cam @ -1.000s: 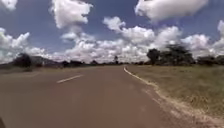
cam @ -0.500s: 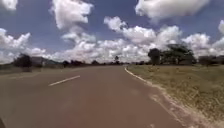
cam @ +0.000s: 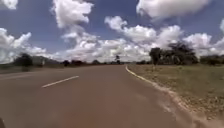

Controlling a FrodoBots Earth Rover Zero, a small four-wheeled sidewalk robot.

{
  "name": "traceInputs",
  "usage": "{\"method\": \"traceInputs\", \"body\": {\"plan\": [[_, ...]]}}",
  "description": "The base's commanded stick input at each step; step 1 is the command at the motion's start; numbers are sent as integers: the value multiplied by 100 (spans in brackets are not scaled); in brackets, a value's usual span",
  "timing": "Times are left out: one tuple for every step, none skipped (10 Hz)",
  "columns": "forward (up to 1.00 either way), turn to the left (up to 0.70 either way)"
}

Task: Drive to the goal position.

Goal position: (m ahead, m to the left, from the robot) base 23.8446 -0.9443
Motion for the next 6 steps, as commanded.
{"method": "traceInputs", "body": {"plan": [[100,0],[100,0],[100,0],[100,0],[100,0],[100,0]]}}
